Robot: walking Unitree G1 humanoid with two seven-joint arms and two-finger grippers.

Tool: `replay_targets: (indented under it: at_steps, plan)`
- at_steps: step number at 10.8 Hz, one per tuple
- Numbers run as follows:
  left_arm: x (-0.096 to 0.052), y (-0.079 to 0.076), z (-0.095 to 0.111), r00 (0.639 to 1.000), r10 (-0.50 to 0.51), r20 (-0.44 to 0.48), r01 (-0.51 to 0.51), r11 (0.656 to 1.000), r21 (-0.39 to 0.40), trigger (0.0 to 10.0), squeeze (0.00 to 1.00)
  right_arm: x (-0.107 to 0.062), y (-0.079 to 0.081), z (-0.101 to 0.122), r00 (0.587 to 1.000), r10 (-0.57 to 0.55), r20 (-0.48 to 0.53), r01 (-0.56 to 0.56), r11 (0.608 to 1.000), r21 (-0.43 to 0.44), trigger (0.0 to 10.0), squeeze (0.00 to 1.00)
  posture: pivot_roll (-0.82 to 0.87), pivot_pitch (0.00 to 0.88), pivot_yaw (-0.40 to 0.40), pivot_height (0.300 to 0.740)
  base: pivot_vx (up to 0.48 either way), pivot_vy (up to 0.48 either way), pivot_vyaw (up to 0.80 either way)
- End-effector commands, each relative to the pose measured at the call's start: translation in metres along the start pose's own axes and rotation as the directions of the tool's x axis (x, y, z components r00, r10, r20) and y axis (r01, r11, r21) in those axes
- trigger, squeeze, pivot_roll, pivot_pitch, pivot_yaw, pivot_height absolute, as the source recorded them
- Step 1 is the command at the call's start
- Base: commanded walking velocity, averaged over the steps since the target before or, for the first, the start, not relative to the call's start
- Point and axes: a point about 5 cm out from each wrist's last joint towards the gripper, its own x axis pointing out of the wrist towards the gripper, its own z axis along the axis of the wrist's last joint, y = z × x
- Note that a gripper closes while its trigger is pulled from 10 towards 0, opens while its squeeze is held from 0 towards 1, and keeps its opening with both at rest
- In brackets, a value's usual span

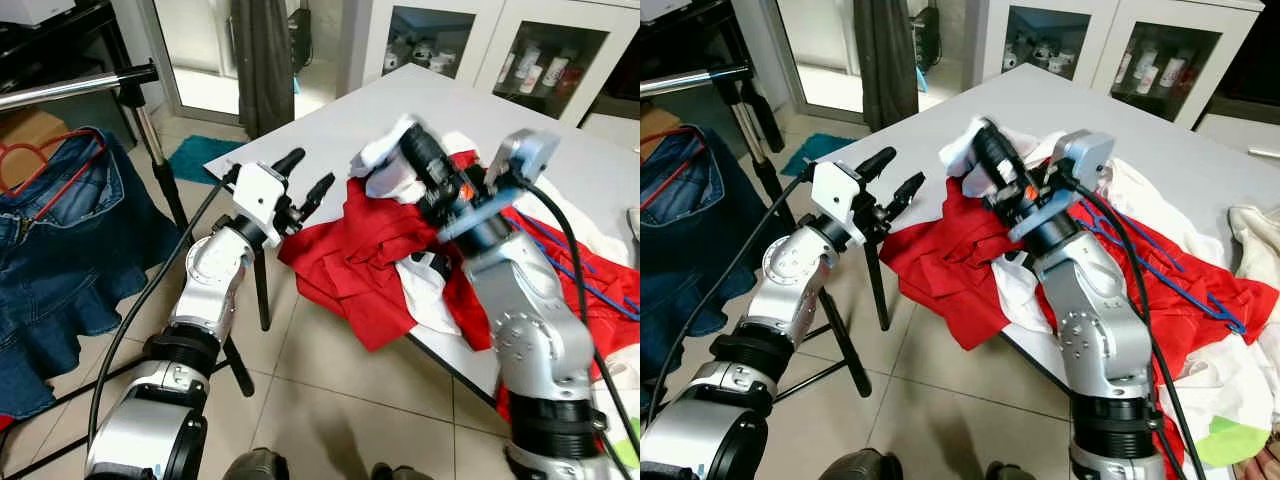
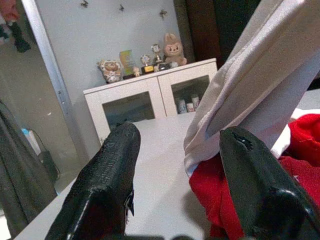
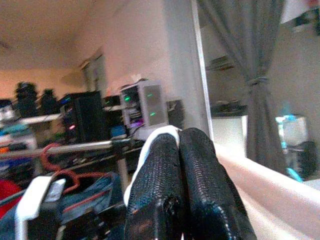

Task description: Hang hanger

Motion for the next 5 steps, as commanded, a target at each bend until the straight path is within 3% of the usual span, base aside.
replay_targets:
  at_steps: [1, 2, 5]
  plan:
    - [0.004, 0.001, 0.004, 1.0, -0.019, 0.008, 0.019, 1.0, 0.022, 10.0, 0.0, 0.0, 0.009, 0.004, 0.997, 0.072, 0.005, -0.072, 0.997, 0.01, 10.0, 0.0, 0.05, 0.0, 0.018, 0.74, 0.0, 0.0, 0.0]
    - [0.008, -0.002, 0.005, 0.998, -0.056, 0.014, 0.055, 0.998, 0.029, 10.0, 0.0, -0.004, 0.018, 0.003, 0.989, 0.148, -0.019, -0.147, 0.989, 0.018, 10.0, 0.0, 0.05, 0.0, 0.019, 0.74, 0.0, 0.0, 0.0]
    - [0.014, -0.018, 0.005, 0.987, -0.158, 0.016, 0.156, 0.985, 0.071, 10.0, 0.0, -0.004, 0.022, 0.002, 0.983, 0.182, -0.029, -0.181, 0.983, 0.032, 10.0, 0.0, 0.05, 0.0, 0.022, 0.74, 0.0, 0.0, 0.0]
